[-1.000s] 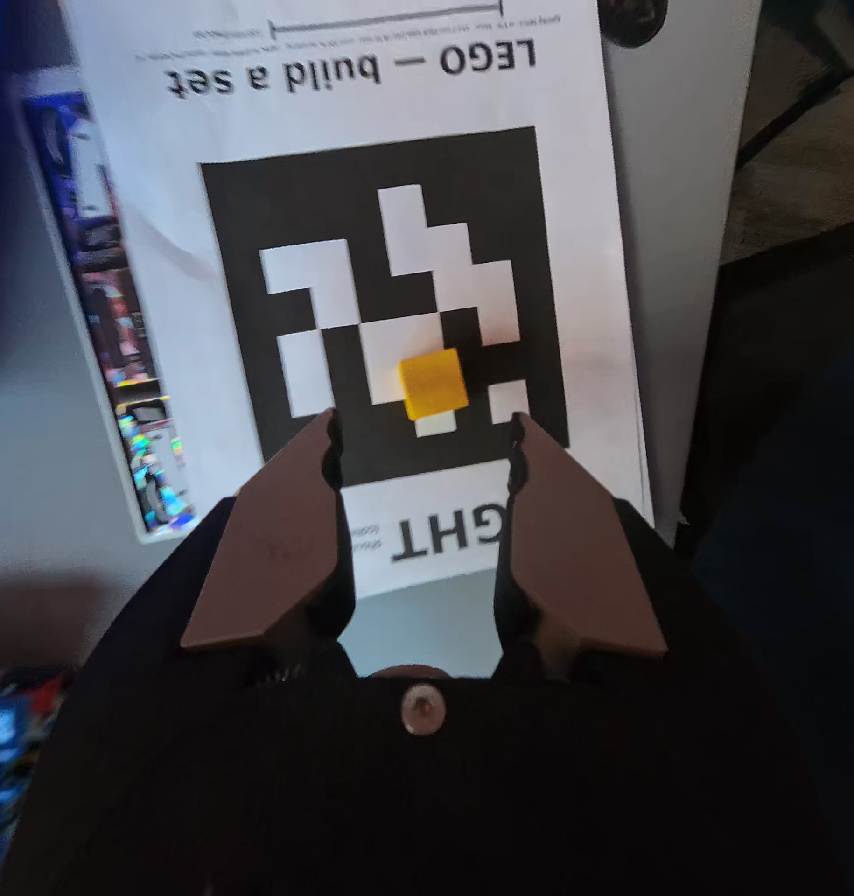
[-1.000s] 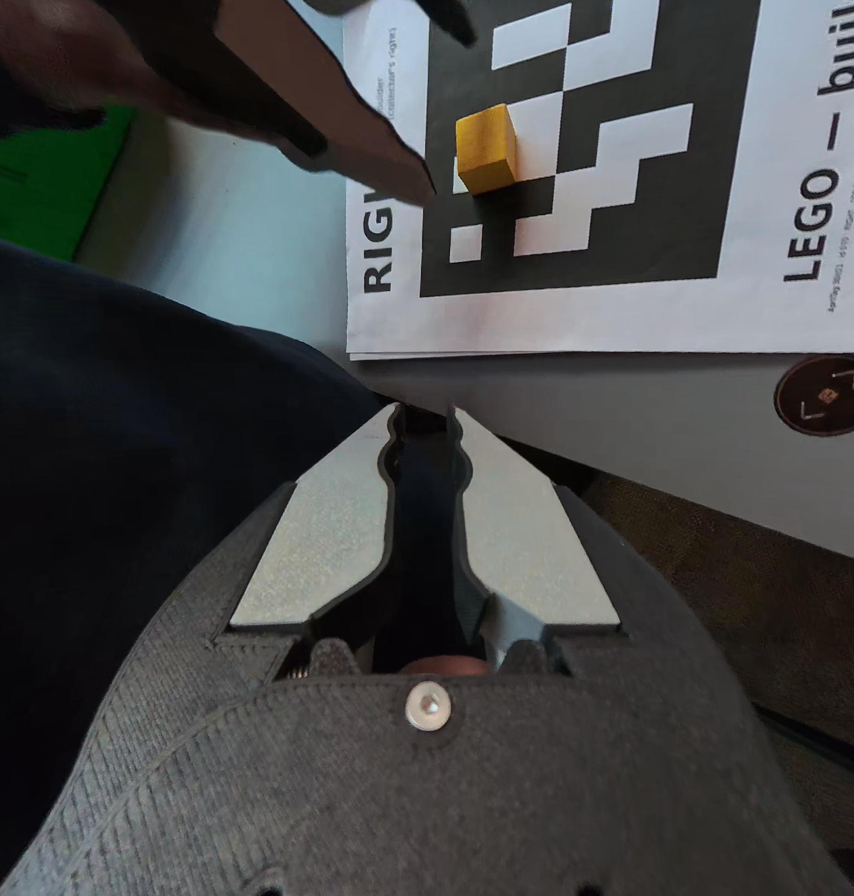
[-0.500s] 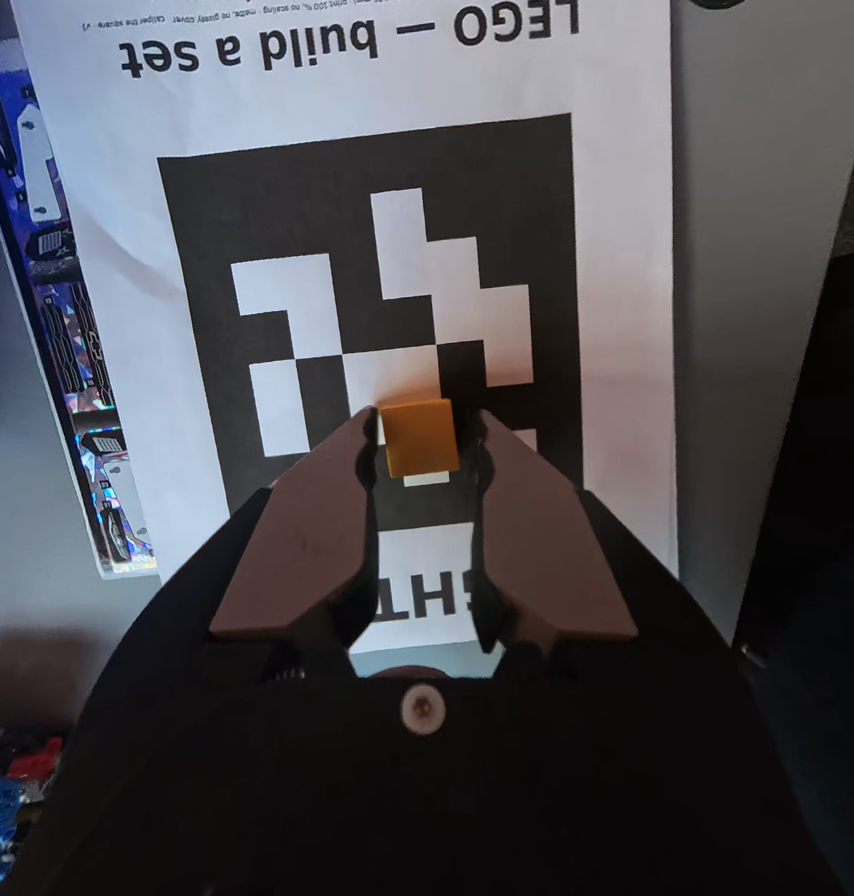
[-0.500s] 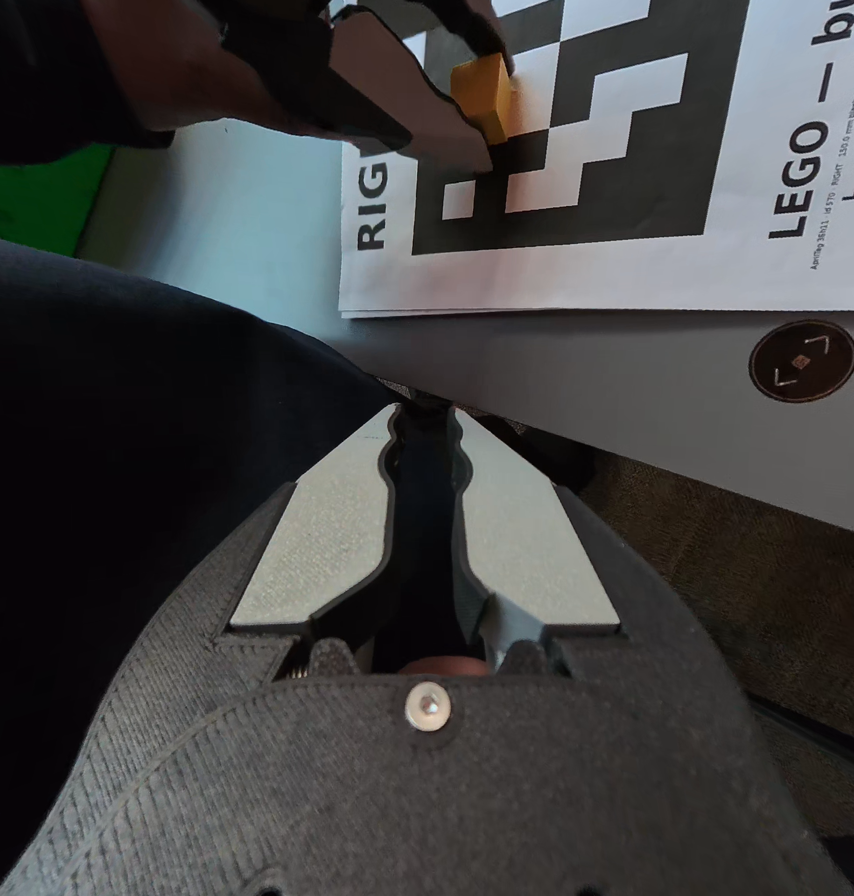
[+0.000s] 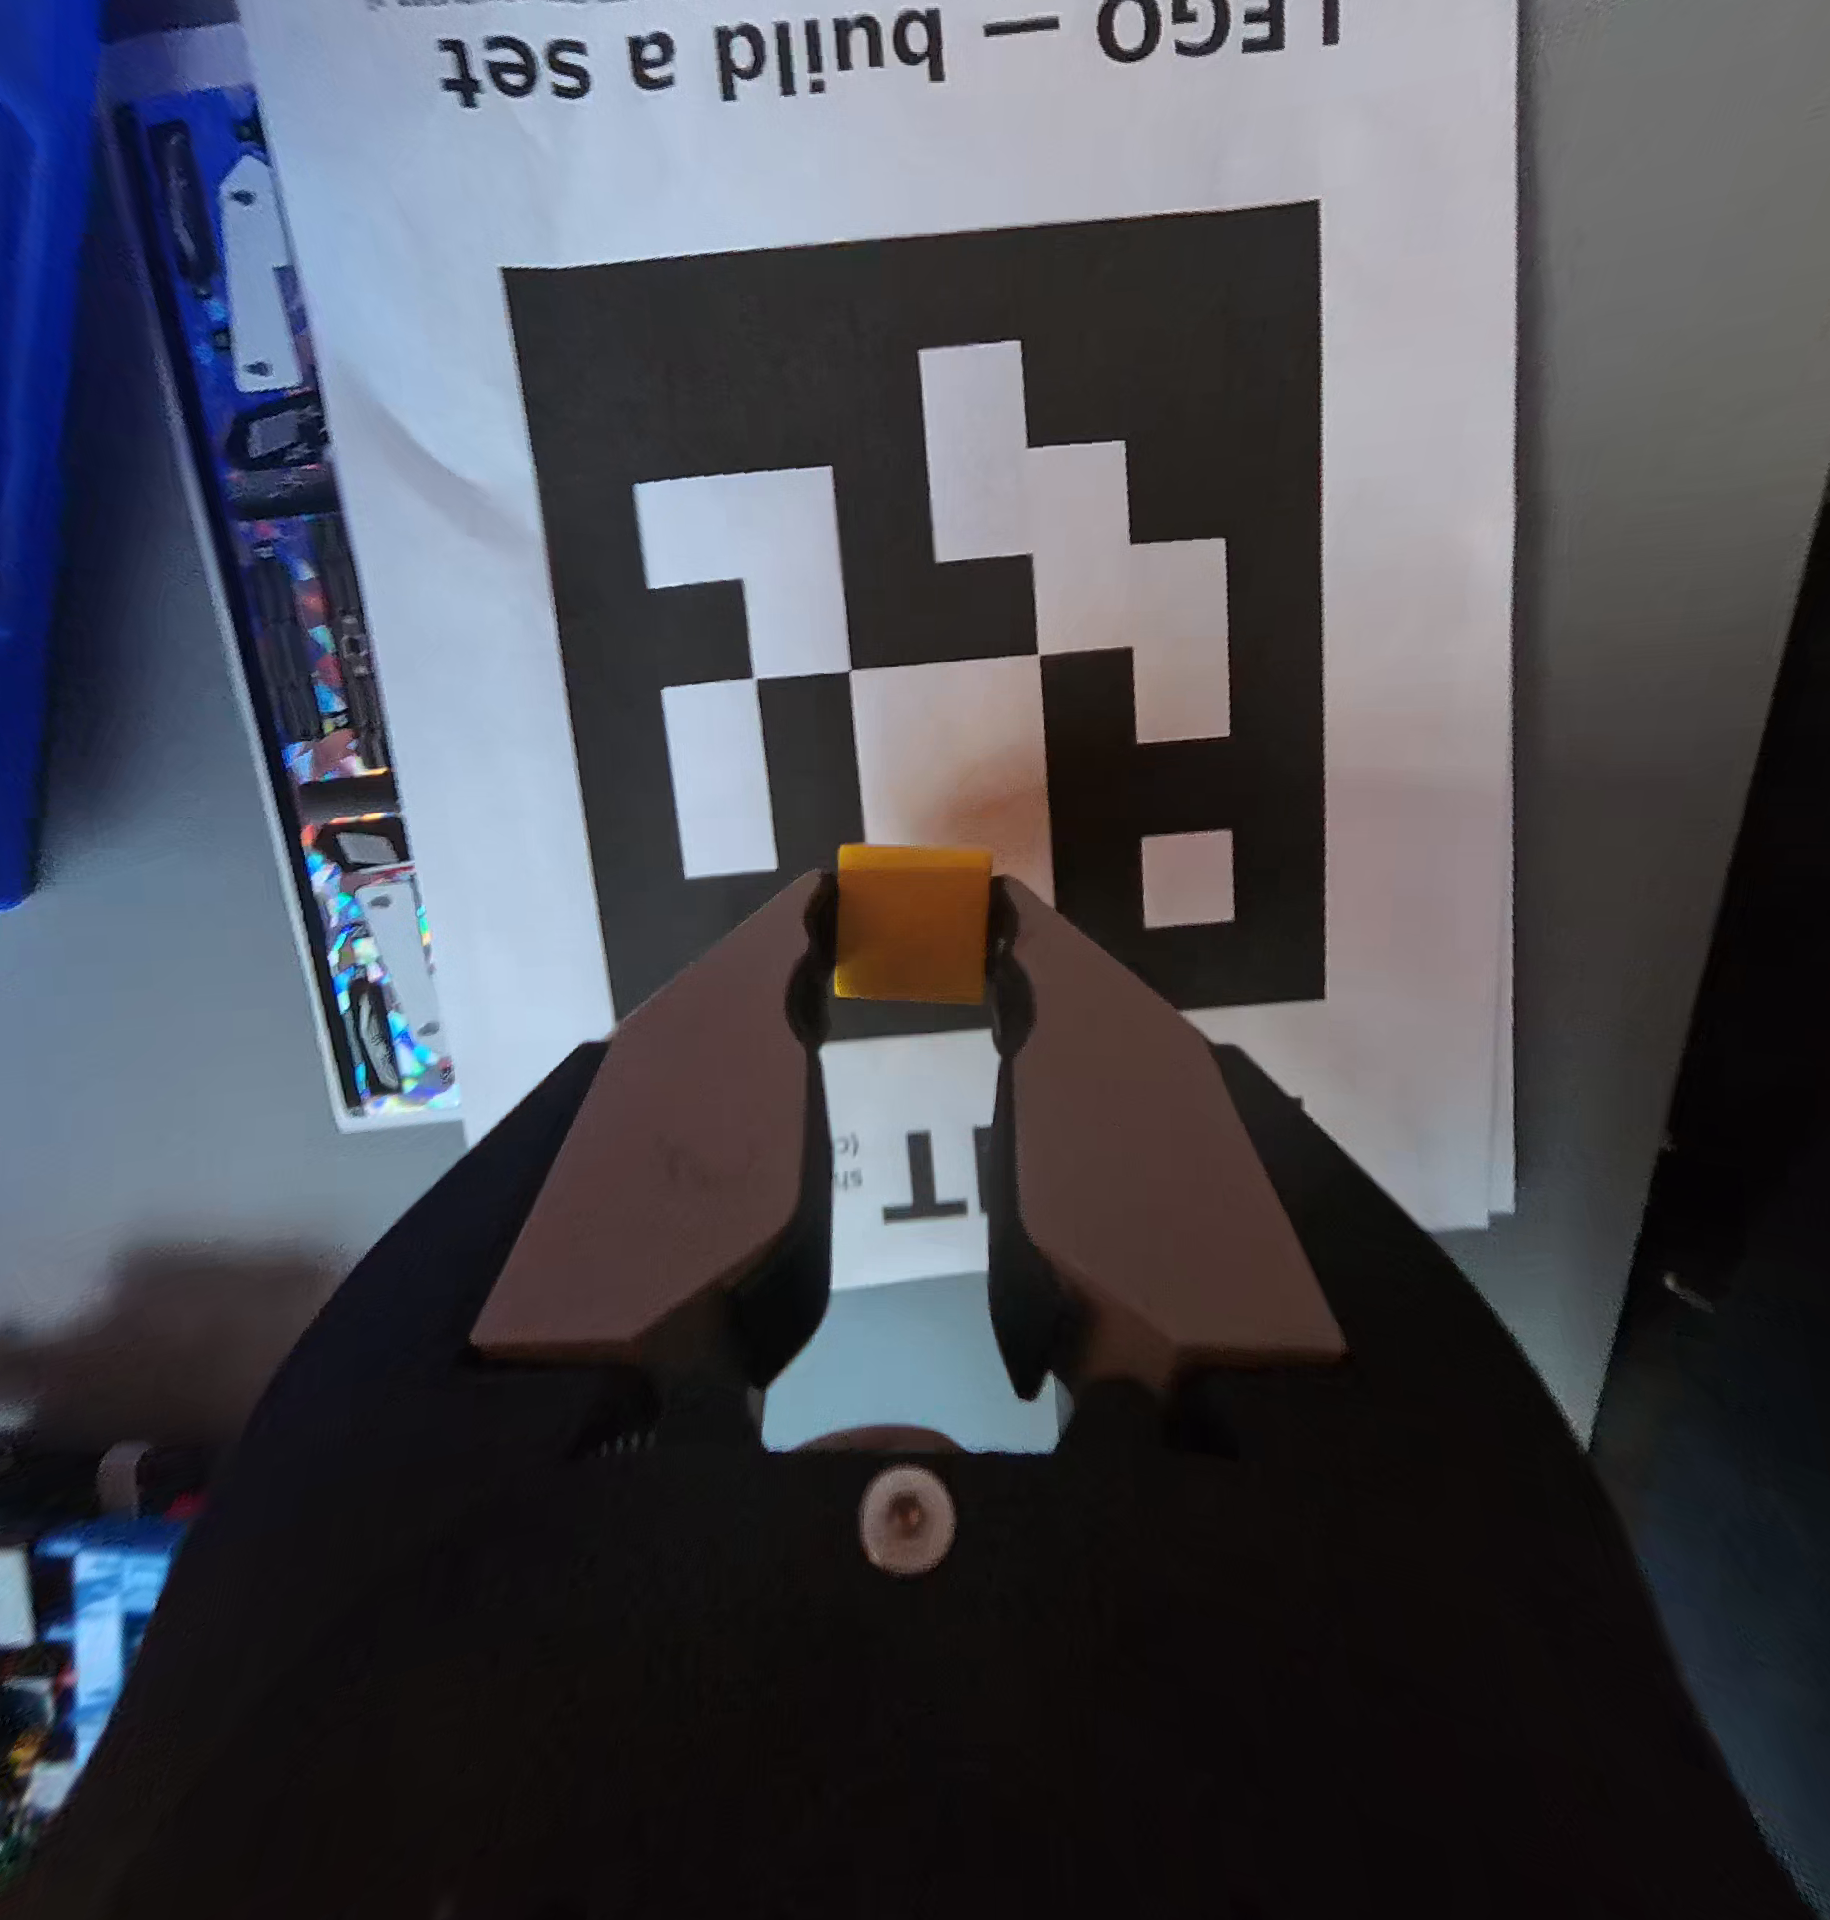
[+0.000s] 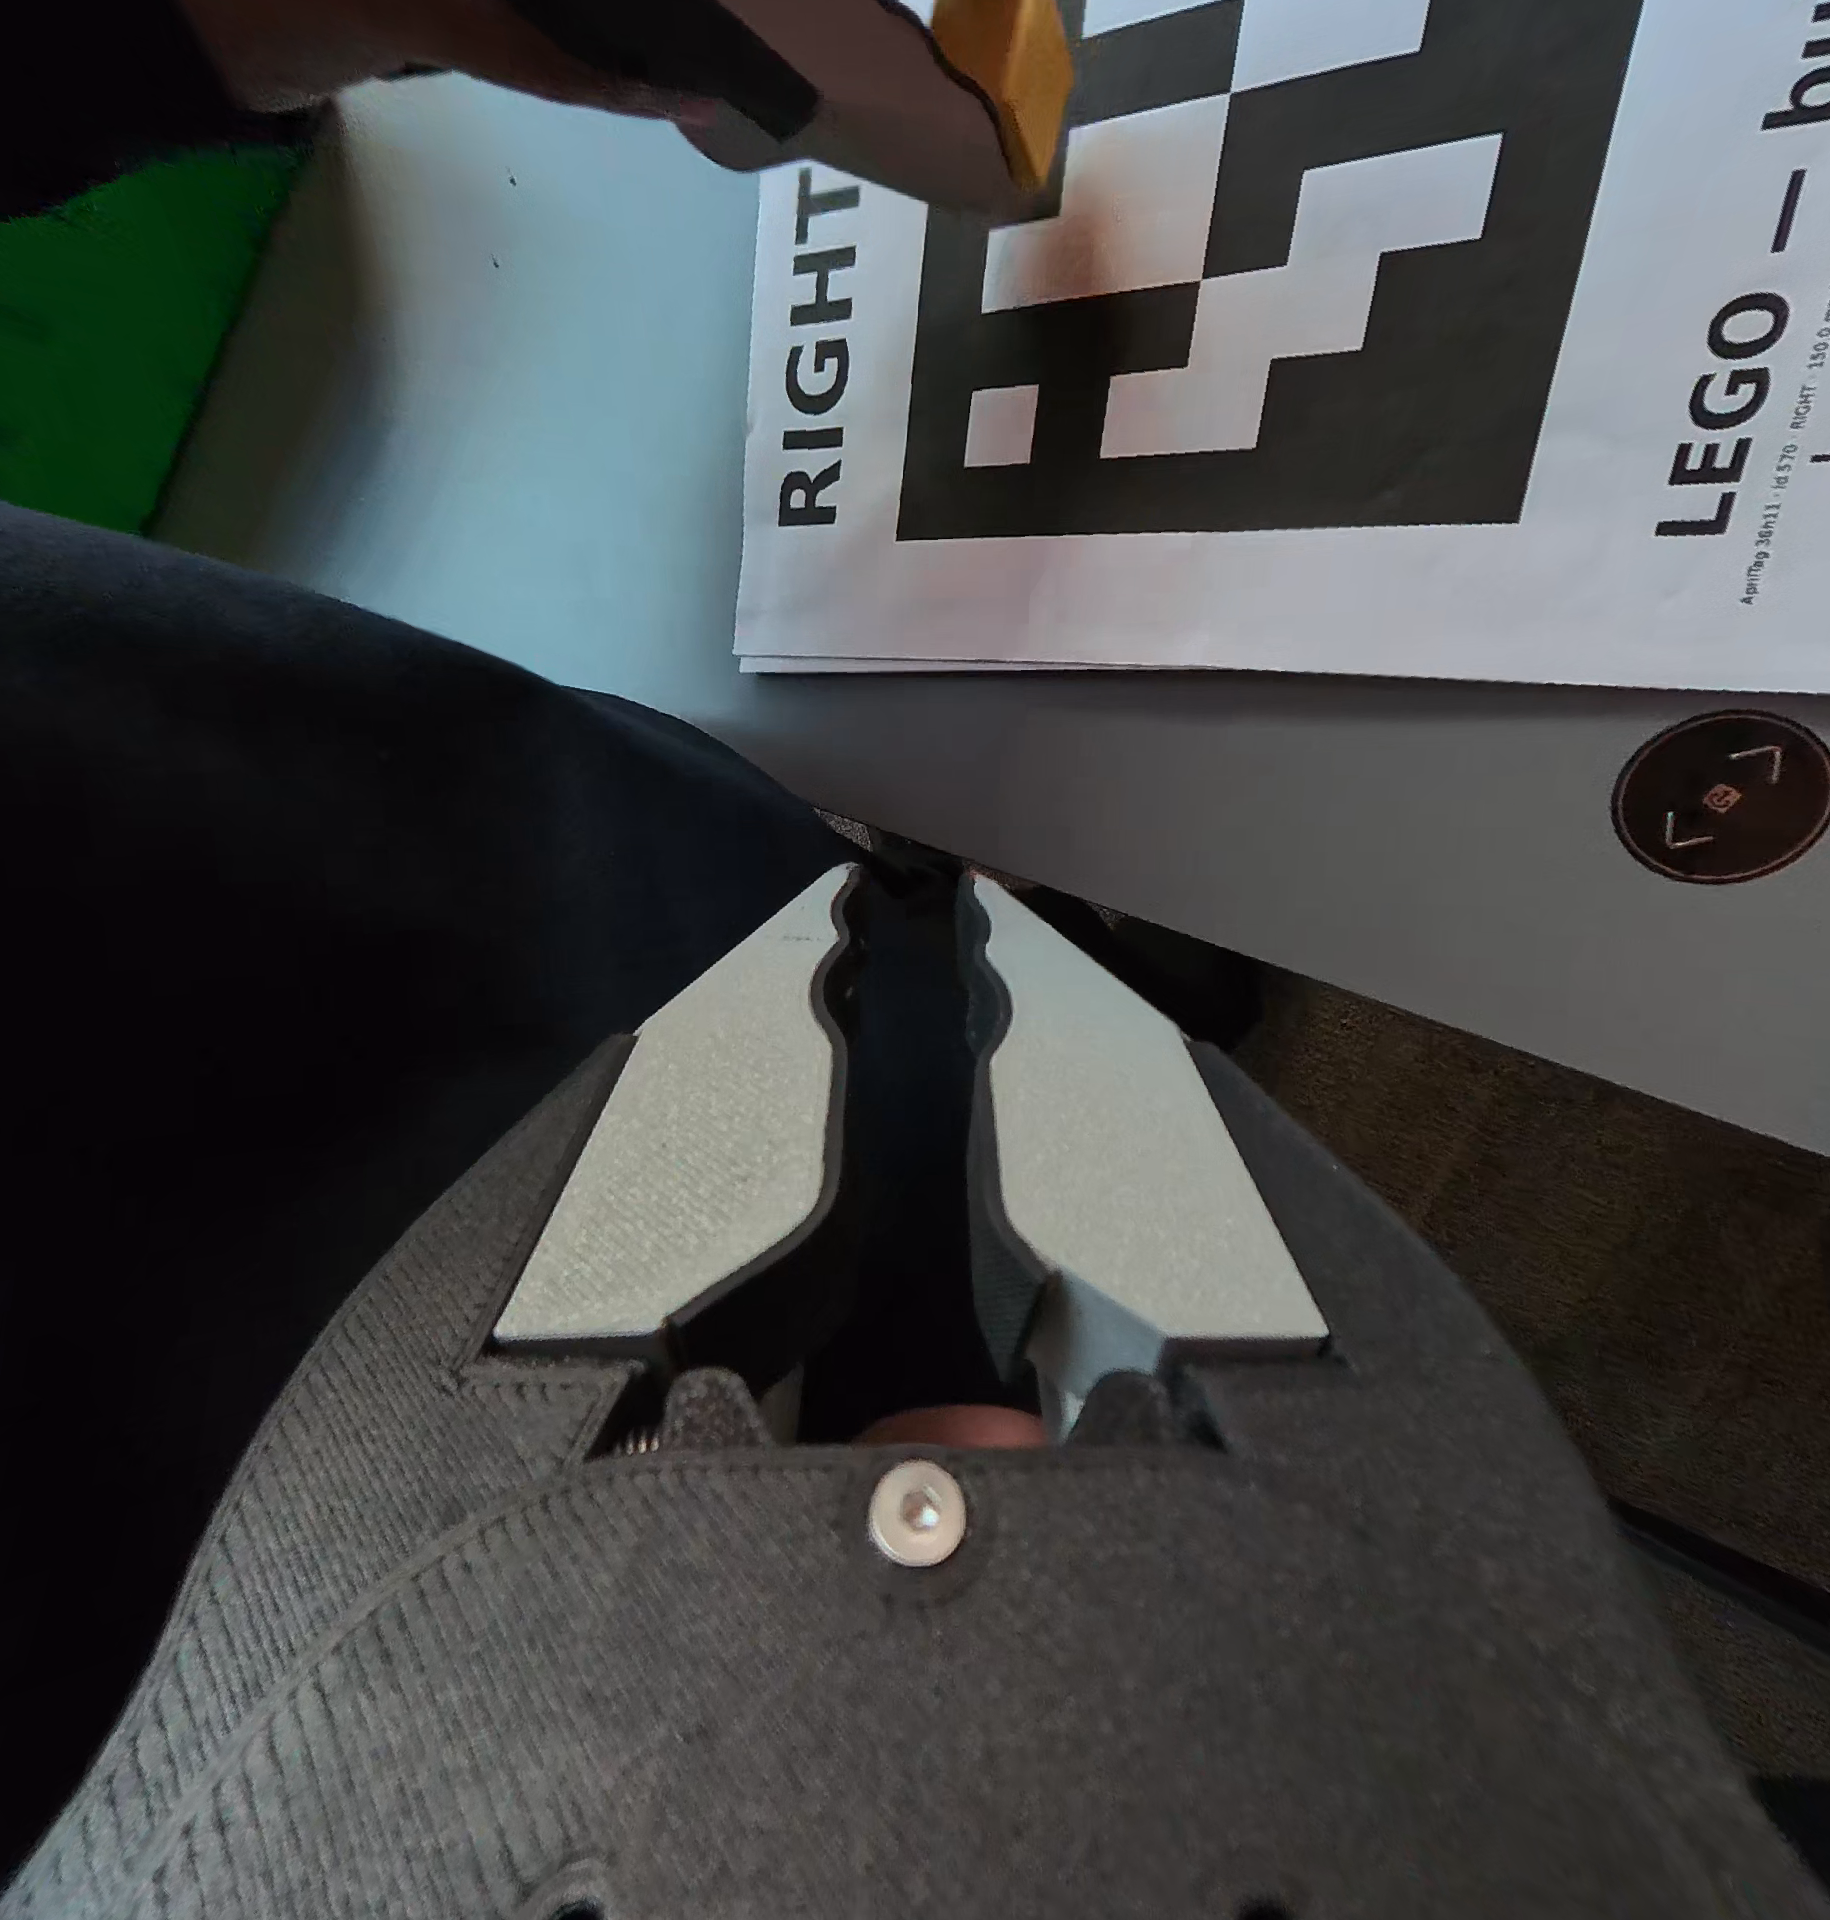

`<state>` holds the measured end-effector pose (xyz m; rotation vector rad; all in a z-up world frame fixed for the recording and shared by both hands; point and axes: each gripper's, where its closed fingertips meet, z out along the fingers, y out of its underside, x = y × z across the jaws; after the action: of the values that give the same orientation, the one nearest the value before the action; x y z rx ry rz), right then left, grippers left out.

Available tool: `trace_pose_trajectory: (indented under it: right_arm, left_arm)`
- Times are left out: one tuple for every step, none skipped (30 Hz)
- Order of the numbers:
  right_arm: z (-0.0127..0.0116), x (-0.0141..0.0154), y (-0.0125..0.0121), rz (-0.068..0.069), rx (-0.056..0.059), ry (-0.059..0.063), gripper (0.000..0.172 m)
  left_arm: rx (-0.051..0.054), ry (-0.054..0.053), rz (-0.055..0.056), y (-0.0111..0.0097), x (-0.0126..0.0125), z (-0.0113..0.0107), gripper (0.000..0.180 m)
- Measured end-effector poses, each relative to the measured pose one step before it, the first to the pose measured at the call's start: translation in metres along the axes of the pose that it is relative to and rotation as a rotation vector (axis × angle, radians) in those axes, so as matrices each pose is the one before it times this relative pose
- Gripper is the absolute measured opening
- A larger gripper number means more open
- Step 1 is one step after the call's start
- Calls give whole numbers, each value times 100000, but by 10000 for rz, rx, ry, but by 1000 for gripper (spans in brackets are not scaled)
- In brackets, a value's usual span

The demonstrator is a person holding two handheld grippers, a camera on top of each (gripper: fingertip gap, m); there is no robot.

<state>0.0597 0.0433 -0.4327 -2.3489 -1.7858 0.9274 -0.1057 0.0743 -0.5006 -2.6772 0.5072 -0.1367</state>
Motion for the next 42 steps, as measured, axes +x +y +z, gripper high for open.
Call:
trace_pose_trajectory:
  right_arm:
    - [26,8,-107,23,46,-2,14]
    - [41,-36,-96,6,29,-13,15]
    - [79,-63,-87,-15,14,-19,15]
    - [86,-74,-88,-32,4,-27,15]
    - [113,-96,-99,-39,-5,-33,15]
    - [138,-98,-96,-42,-12,-34,15]
    - [146,-102,-102,-46,-12,-33,15]
    - [168,-124,-122,-48,-17,-33,15]
    - [163,-135,-122,-55,-25,-35,15]
    - [176,-136,-135,-67,-33,-34,15]
    - [159,-153,-162,-87,-41,-30,15]
    - [110,-146,-273,-96,-13,-20,15]
    - [4,-220,-520,-70,66,-67,15]
    - [-217,-397,-975,-21,217,-155,16]
    - [-479,-562,-1576,5,445,-210,16]
    - [-751,-789,-2189,-7,651,-271,16]
    - [-920,-1030,-2708,-62,794,-328,14]
    - [-932,-1210,-3043,-148,845,-345,12]
    - [-783,-1256,-3079,-251,756,-314,7]
    - [-536,-1171,-2858,-352,602,-237,1]
    - [-302,-950,-2557,-395,474,-128,1]
    - [-75,-778,-2151,-372,352,-67,1]
    - [122,-722,-1687,-296,243,-96,0]
    - [321,-708,-1133,-184,112,-155,0]
    - [539,-723,-433,-80,-97,-218,0]
    - [797,-718,428,-20,-407,-282,0]
    - [886,-518,1157,-24,-713,-206,1]
    - [672,98,950,-116,-498,209,0]
    - [266,223,160,-163,26,328,0]
    - [-51,-91,-411,4,344,83,0]
    - [-170,-164,-637,191,441,-67,0]
    - [-98,45,-465,260,314,-12,0]
    - [155,273,177,207,-55,62,0]
    - [399,287,948,124,-525,36,0]
    - [355,255,933,17,-519,75,0]
    - [97,-73,222,-122,-36,-35,0]
    - [-56,-358,-209,-47,213,-197,0]
    - [-36,-234,-185,118,165,-158,1]
    - [23,77,41,237,46,-30,1]
    - [70,332,253,295,-25,66,2]
    - [81,458,406,298,-42,117,3]
    - [97,502,567,267,-68,120,3]
  left_arm:
    - [297,102,-44,-74,-152,-774,26]
    - [480,239,-79,-357,44,-1034,26]
    - [633,366,-137,-679,227,-1319,26]
    - [819,425,-103,-1105,385,-1644,26]
    - [962,467,-48,-1508,583,-1888,26]
    - [928,518,-92,-1706,763,-1961,26]
    - [697,534,-175,-1623,852,-1810,26]
    - [516,393,-100,-1514,752,-1641,26]
    - [512,183,58,-1526,584,-1525,26]
    - [516,44,145,-1575,448,-1403,26]
    - [435,58,140,-1476,433,-1238,27]
    - [380,92,134,-1369,469,-1059,27]
    - [345,93,140,-1263,489,-889,27]
    - [218,45,161,-993,409,-699,27]
    - [51,-31,210,-651,319,-530,27]
    - [-53,-94,274,-431,276,-409,27]
    - [-115,-146,304,-280,218,-315,27]
    - [-188,-127,305,-117,244,-226,27]
    - [-231,-108,297,-11,254,-127,27]
    - [-265,-101,252,117,214,-53,27]
    - [-262,-9,176,177,279,40,27]
    - [-163,1,138,135,252,81,27]
    - [-52,-73,102,51,111,81,27]
    - [-43,-112,38,74,-24,88,27]
    - [-70,-72,-2,112,-21,85,27]
    - [-50,-62,-6,76,-23,67,27]
    - [-12,-42,13,26,11,43,27]
    - [-142,-64,45,254,-42,55,27]
    - [-290,-97,131,578,-83,100,26]
    - [-59,-20,101,239,61,42,26]
    - [-49,53,-4,140,157,-3,27]
    - [-45,2,22,82,87,-28,27]
    - [14,-50,63,-54,6,-55,27]
    - [63,-5,5,-160,20,-55,27]
    - [-37,3,-38,22,-49,-9,27]
    - [-133,-16,1,294,-133,61,27]
    - [24,-14,-28,131,-135,21,27]
    - [-39,52,-97,208,-56,-6,27]
    - [-122,-17,-44,341,-154,-97,27]
    - [-156,-163,17,425,-381,-221,27]
    - [-155,-190,-21,514,-516,-350,27]
    - [-208,-99,-176,705,-546,-427,27]
